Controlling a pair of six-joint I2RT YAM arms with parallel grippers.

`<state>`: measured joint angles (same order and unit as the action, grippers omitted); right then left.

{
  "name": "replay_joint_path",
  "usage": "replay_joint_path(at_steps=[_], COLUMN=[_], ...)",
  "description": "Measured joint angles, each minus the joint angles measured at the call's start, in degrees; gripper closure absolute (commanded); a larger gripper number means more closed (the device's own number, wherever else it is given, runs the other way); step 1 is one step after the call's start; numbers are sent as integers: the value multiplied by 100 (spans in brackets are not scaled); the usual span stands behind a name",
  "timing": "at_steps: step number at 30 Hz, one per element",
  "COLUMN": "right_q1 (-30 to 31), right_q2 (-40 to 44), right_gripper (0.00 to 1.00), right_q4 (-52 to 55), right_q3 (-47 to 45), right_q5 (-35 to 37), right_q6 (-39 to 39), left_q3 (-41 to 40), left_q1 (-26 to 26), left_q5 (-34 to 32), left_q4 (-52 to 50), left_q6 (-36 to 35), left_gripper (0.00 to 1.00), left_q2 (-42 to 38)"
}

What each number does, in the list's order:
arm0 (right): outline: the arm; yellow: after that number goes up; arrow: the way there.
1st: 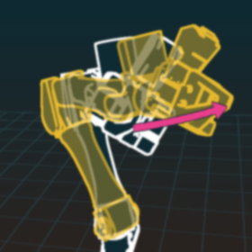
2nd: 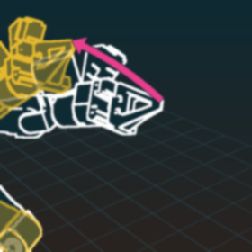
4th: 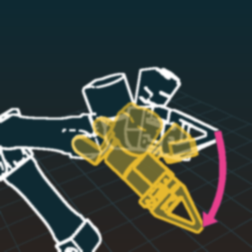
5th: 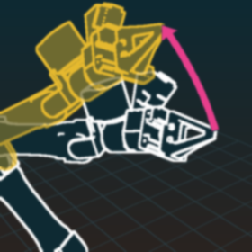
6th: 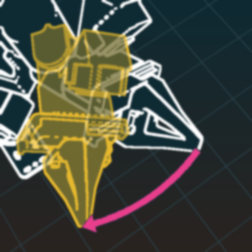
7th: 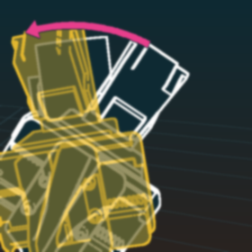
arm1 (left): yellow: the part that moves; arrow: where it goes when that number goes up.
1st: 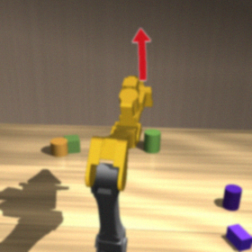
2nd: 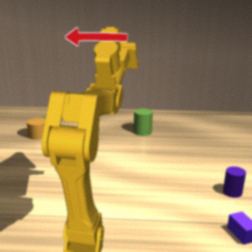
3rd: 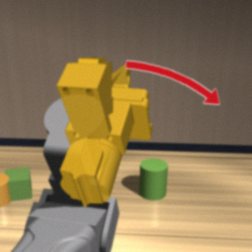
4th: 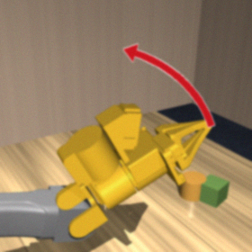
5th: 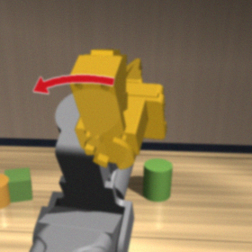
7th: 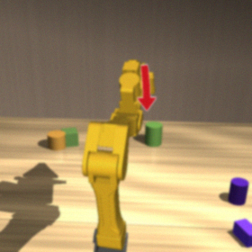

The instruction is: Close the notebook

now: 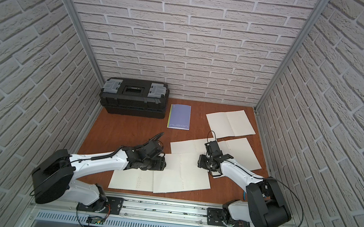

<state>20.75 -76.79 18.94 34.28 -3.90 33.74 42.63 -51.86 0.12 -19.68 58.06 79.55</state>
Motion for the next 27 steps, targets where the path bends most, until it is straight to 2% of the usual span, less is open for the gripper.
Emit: replay_joint_path(at_steps=[12,19,27], right_q1=[15,26,26], right_q2=[-2,-2,-2], right_gripper=[44,44,44], right_q4=[-68,-101,-105], right_q3=[-15,-24,-24], right_q5=[-7,-9,-9], right_q6=[15,20,26], left_q3=[4,7,7], left_q1=[4,7,9], left_q5=[-2,13,37], left_q4=[-4,-4,11], left_q6=[70,72,72], left_gripper=[30,34,34], left_q2=[-413,-424,-431])
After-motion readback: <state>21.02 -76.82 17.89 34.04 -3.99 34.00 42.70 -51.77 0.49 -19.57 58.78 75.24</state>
